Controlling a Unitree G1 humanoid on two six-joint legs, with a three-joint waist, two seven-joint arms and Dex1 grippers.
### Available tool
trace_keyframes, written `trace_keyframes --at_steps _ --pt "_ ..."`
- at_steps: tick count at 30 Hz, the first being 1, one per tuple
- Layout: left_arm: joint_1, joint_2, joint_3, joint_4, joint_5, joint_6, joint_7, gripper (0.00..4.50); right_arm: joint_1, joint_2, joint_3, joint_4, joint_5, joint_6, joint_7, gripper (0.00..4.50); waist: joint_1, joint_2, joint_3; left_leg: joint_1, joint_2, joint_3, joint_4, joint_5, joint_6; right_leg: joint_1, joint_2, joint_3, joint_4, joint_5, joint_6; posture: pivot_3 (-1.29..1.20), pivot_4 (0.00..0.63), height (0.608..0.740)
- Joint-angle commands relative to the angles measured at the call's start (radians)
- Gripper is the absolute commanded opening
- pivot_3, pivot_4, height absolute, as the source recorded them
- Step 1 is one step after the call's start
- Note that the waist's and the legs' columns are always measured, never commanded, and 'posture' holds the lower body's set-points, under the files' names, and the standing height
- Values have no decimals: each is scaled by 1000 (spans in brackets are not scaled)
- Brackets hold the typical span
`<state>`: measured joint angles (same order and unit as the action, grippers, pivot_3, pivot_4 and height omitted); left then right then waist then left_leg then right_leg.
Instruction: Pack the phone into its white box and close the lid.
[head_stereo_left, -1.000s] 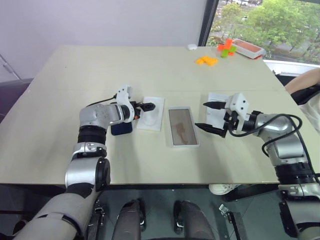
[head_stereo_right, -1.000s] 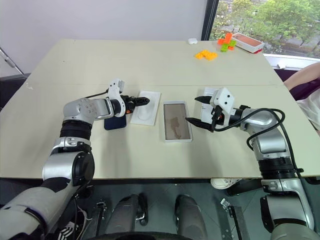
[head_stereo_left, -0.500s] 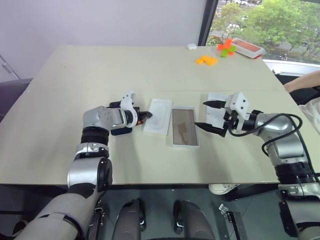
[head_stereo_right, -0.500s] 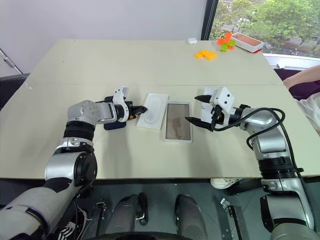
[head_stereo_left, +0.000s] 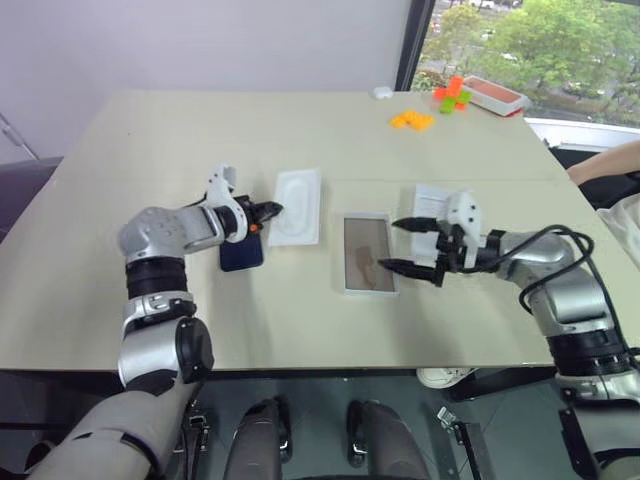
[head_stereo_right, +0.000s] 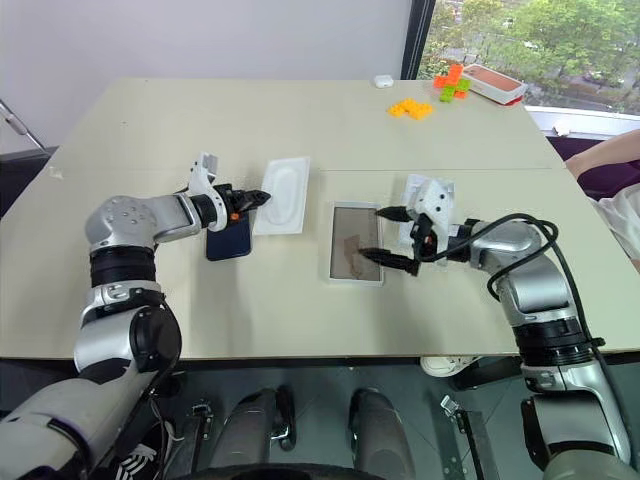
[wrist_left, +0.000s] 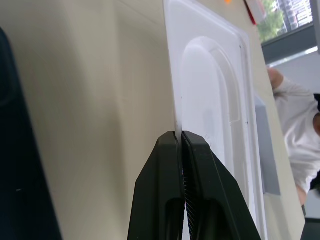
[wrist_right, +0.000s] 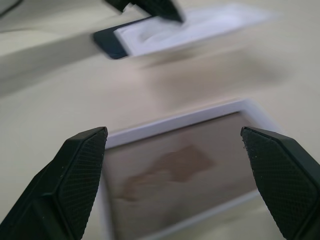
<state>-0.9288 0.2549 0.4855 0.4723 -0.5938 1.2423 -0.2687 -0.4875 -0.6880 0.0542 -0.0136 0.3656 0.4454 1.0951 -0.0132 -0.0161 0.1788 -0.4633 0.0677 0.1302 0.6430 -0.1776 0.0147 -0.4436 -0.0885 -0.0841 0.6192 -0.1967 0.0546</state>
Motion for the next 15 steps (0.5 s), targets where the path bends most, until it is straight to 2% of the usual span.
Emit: trace_keyframes --at_steps 1,5,9,13,15 --pt "10 8 39 -73 -37 31 36 40 -3 -36 5 -129 44 61 35 4500 2 0 0 0 0 0 0 0 0 0 0 0 0 0 0 0 150 740" --pt "11 20 52 -103 -40 25 53 40 -2 -68 90 -187 -7 76 65 4500 2 -1 0 -1 0 0 0 0 0 0 0 0 -1 0 0 0 150 740" --pt "4 23 74 -108 -48 21 75 40 23 -71 215 -148 -164 -38 39 4500 2 -1 0 -1 0 0 -1 0 0 0 0 0 -3 0 0 0 150 740" --pt "12 26 68 -115 -47 21 81 40 17 -42 228 -110 -179 -33 21 4500 2 -2 1 -1 -1 1 -5 0 0 -1 -1 0 -6 0 0 0 150 740" --pt "14 25 70 -119 -48 19 83 0 12 -31 227 -94 -179 -22 19 3952 2 -2 1 -1 -1 1 -6 0 0 -1 -1 0 -6 0 0 0 150 740"
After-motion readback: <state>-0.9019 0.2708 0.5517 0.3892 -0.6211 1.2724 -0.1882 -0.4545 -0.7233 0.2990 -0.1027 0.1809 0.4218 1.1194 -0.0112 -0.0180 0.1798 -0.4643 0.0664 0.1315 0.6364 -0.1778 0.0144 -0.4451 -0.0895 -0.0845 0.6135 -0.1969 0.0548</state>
